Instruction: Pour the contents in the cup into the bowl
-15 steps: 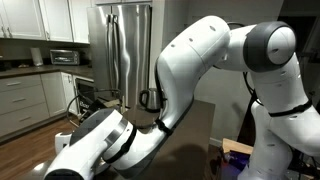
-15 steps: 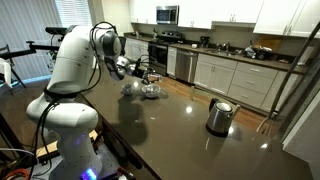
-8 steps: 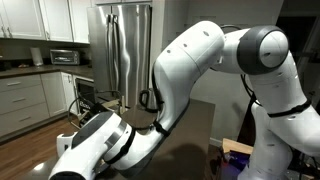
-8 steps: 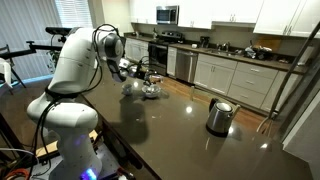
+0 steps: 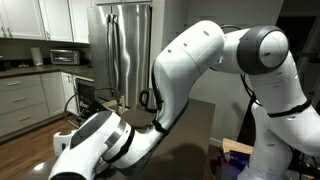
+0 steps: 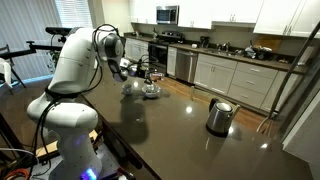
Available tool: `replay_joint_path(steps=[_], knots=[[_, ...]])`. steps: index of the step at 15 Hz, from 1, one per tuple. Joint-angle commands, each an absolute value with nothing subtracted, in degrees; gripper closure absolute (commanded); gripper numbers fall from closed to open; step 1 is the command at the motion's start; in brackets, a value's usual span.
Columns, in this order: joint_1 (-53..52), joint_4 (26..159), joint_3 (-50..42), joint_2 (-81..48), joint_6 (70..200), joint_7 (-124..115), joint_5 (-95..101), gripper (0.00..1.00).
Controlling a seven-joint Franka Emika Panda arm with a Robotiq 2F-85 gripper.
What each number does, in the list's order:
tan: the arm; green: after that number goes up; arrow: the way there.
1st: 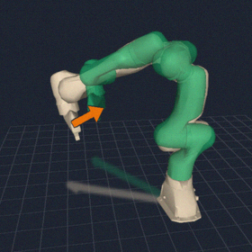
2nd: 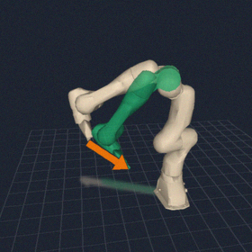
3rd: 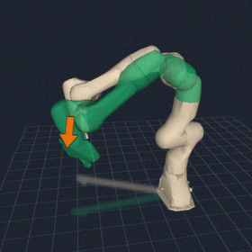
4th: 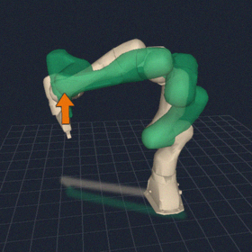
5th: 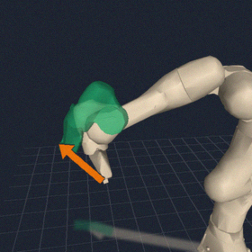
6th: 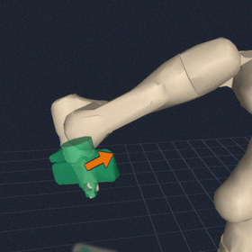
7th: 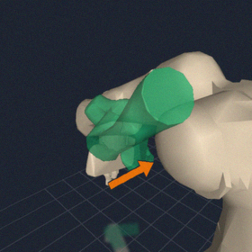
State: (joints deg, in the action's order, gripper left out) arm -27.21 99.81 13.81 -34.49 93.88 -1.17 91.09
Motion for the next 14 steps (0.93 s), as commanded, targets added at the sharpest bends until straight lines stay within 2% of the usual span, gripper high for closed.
replay_joint_path(steps=[1,14], knots=[[-27.16,100.15,14.21,-33.53,92.44,-1.98,93.30,0.45],[-27.78,102.21,15.28,-29.37,88.33,-3.09,95.24,0.45]])
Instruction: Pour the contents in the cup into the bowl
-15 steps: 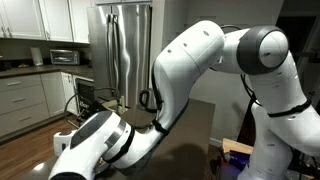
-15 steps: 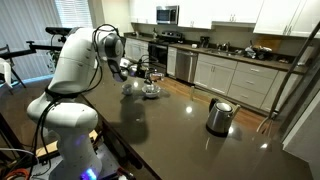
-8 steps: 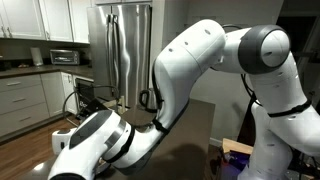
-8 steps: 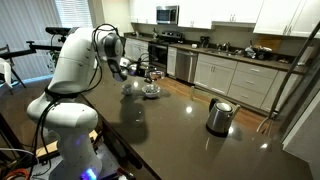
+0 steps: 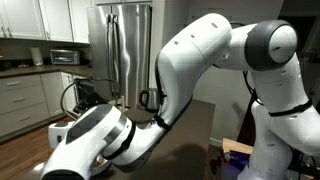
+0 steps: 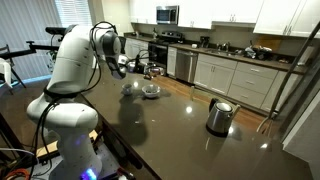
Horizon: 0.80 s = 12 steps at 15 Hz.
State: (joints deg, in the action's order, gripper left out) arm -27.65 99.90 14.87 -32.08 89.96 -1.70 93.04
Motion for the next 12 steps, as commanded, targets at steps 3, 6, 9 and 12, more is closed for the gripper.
replay_joint_path(steps=[3,6,9,12], knots=[[-28.04,102.51,15.44,-28.62,87.83,-3.28,95.96,0.45],[-28.17,102.61,15.57,-28.80,87.50,-3.88,97.59,0.45],[-28.39,103.07,15.56,-29.06,86.75,-5.23,99.71,0.45],[-28.33,103.90,15.81,-29.00,85.84,-6.51,101.33,0.45]])
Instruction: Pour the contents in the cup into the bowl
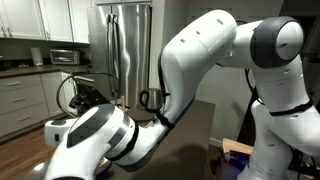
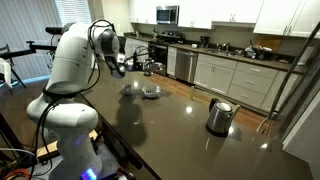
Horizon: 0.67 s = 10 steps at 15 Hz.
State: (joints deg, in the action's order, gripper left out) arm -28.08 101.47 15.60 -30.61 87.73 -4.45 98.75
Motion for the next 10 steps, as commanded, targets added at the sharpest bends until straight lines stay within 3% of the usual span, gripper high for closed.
replay_joint_path(steps=[1,10], knots=[[-28.27,104.15,15.92,-28.91,85.60,-6.78,101.61,0.45],[-28.24,104.93,16.46,-28.94,84.45,-9.42,102.26,0.45]])
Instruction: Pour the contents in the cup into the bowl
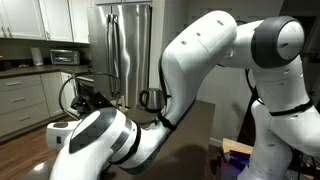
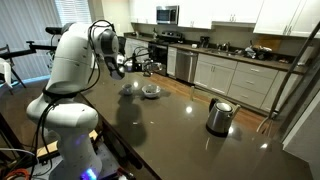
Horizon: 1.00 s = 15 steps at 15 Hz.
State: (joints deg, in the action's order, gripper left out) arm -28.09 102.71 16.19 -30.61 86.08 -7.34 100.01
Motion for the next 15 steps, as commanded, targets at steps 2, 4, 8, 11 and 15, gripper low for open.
replay_joint_path(steps=[2,4,8,11,15], knots=[[-28.32,105.17,16.47,-28.88,84.05,-10.15,103.08,0.45],[-28.31,105.31,16.52,-28.81,83.70,-10.56,104.14,0.45],[-28.36,105.40,16.61,-28.70,82.94,-11.27,105.92,0.45],[-28.47,105.42,16.70,-28.78,82.22,-11.97,107.15,0.45],[-28.37,105.32,17.30,-29.26,81.67,-12.73,107.32,0.45]])
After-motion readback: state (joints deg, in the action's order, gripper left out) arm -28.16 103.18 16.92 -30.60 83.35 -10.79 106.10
